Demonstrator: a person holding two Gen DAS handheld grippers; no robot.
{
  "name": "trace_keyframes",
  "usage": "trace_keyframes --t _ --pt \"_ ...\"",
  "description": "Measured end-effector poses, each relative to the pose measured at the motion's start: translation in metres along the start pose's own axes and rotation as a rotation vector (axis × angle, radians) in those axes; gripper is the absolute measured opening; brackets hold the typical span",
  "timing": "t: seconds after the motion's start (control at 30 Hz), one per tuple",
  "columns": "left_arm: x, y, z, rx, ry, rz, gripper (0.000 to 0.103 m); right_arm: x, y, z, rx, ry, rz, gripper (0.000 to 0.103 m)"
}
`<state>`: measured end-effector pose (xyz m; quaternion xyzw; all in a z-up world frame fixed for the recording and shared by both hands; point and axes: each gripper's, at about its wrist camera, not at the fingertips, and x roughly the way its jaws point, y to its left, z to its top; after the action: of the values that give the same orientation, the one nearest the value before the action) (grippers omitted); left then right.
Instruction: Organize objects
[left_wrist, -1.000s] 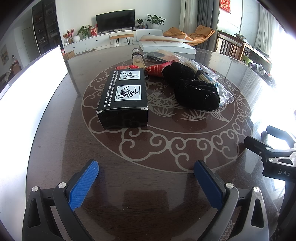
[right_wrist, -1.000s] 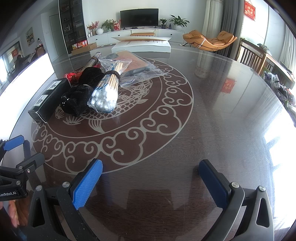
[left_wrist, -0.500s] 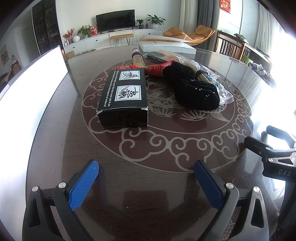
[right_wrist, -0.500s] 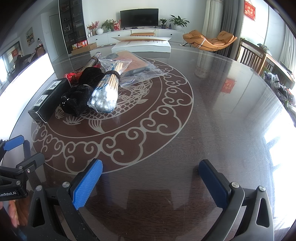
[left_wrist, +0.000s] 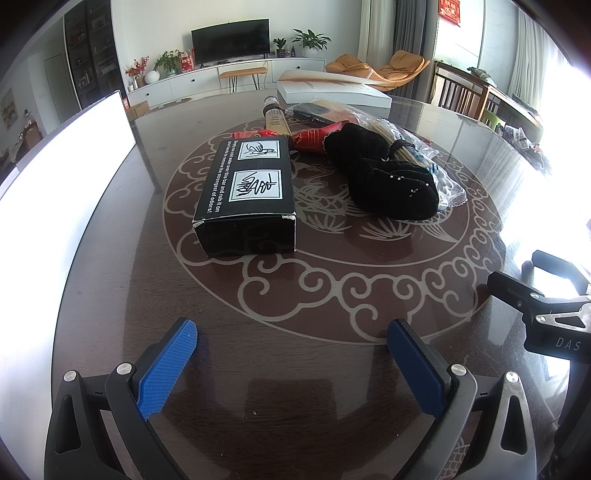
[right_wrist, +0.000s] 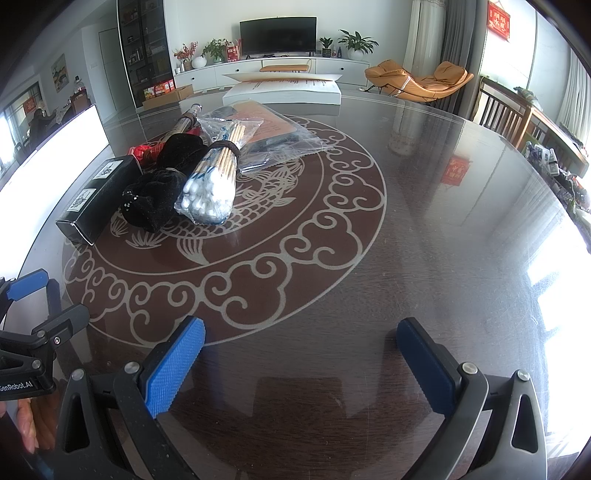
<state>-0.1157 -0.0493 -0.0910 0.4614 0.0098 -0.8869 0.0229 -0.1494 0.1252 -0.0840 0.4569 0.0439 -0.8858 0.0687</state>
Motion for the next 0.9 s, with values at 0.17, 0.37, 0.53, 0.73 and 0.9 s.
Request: trace_keyframes --t 0.17,0.37,0.53,0.73,0.9 --pt "0.000 0.000 0.000 0.001 0.000 0.000 0.103 0.000 0.000 0.000 0.000 0.000 0.000 0.103" --pt "-0.009 0.004 0.000 0.051 0.116 -0.079 0.103 0.000 0.000 0.000 0.000 0.000 0.000 0.103" --pt "-0.028 0.023 0.030 0.050 0.039 -0.084 0.103 0.000 0.000 0.000 0.000 0.000 0.000 0.103" --pt "0.015 0.040 0.091 0.009 0.080 -0.030 0.103 0.000 0.000 0.000 0.000 0.000 0.000 0.103" --pt "0.048 0.046 0.111 -0.013 0.141 -0.081 0.060 0.000 0.000 0.000 0.000 0.000 0.000 0.103"
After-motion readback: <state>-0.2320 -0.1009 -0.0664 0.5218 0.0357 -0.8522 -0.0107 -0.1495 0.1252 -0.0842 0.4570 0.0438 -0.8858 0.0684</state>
